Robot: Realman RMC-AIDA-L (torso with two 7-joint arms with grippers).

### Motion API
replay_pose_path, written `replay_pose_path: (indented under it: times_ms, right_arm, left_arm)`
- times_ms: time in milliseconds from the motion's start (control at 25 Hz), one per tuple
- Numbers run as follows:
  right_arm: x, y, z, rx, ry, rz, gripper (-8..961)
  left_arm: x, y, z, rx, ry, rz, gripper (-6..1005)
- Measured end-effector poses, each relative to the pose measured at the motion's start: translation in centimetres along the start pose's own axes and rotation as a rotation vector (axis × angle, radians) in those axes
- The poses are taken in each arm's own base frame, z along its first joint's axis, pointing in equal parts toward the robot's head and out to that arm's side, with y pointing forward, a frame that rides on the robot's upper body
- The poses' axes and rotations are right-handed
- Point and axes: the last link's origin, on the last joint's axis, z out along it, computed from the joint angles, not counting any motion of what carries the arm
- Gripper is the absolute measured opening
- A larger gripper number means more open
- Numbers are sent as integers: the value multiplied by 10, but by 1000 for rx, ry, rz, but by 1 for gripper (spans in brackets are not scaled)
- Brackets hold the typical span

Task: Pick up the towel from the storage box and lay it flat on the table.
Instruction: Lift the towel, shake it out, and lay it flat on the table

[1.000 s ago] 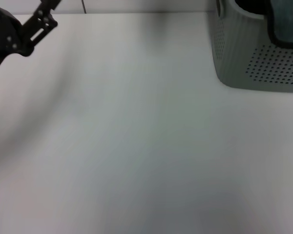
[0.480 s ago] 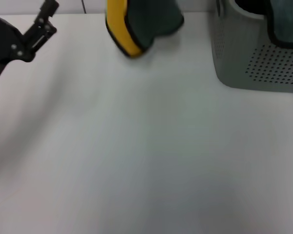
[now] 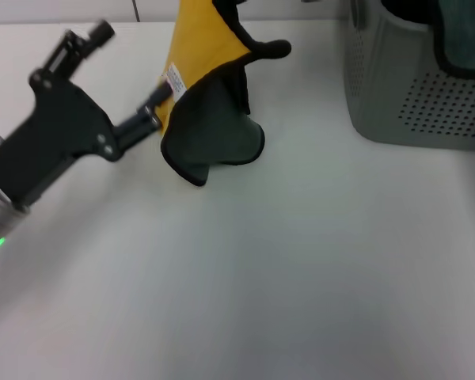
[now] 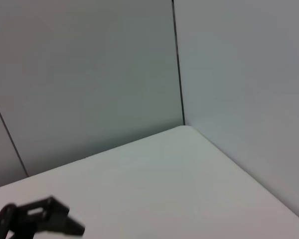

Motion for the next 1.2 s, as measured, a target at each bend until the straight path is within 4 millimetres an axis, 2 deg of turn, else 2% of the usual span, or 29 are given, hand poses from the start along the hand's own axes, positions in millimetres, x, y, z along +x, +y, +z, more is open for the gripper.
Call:
replay_pose_path:
  times_ms: [280, 520, 920, 1200]
  right_arm:
    - [-4, 2, 16, -5, -35, 14, -1]
    - [-10, 8, 31, -1, -37, 0, -1]
    - [-5, 12, 41, -3, -32, 18, -1]
    - [-5, 12, 41, -6, -34, 19, -1]
  left_arm:
    - [-14, 27, -2, 30, -40, 60, 804]
    - [-24, 42, 6, 116, -84, 162, 802]
    - [-28, 46, 15, 275, -150, 339, 798]
    - [-28, 50, 22, 289, -158, 398, 795]
